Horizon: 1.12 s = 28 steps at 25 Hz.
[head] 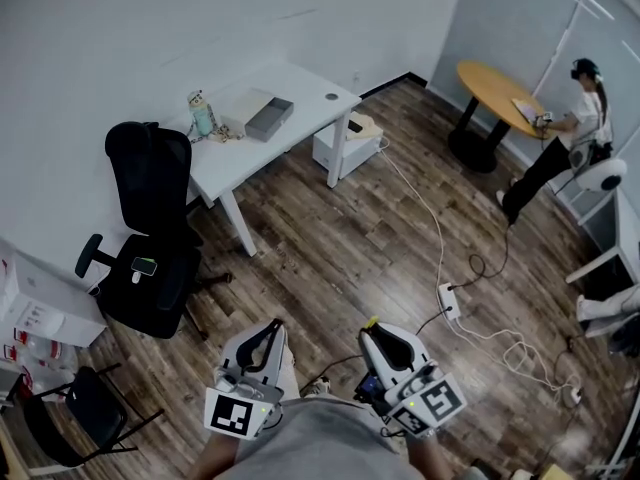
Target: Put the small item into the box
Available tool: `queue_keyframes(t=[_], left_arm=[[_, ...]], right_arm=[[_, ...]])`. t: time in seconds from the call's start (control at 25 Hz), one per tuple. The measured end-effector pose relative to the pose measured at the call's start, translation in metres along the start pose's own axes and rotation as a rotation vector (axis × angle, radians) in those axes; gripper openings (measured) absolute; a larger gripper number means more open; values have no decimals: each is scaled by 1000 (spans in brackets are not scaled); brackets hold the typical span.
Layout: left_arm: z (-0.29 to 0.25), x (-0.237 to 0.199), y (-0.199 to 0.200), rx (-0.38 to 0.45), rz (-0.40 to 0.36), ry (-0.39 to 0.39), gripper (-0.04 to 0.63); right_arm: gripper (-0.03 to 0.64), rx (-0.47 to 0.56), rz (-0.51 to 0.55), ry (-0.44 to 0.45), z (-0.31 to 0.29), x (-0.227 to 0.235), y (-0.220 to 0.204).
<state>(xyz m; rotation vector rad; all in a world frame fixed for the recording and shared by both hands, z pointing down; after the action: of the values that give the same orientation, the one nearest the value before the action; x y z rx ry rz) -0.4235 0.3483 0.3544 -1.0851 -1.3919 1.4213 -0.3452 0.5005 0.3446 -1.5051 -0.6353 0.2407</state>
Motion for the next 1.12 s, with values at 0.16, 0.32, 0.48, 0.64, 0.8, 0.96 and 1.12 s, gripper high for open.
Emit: queue_keyframes(t=[0.16,0.32,0.48,0.64,0.8,0.96,1.12], left_arm=[[-16,-16,-9,-6,13,-10,35],[-41,-34,-10,-6,16,-40,35],[-72,-58,-11,-1,27,-58,35],[-103,-88,-12,-11,41,-78,35],[-132,-124,-9,-14,47,-92,35],[-161,-154,-6,-14,44,-132,35],[-182,-191,-8,-21,57,-154,35]], right_arm=[[80,5,17,-12,-14,7,-1],[80,-7,12,-51,-34,20,-1],[80,-21,10,-69,-61,39,0],[80,-28,5,-82,-100,54,6],[80,-32,-6,-92,-140,64,14],[80,-33,-18,-105,-180,74,19],[80,-43,-31,-118,-224,81,23]])
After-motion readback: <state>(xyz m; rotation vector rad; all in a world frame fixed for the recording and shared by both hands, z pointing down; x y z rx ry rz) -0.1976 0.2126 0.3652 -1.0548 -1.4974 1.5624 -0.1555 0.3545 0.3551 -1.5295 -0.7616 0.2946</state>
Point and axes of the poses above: the fingertips, and each gripper's own axes: z backward along the fingers, x to its right, y out of its top, the point moved 3 cm from there along z, backward along the fingers, and after that the axes turned 13 degrees about -y, right-handed, at the moved point
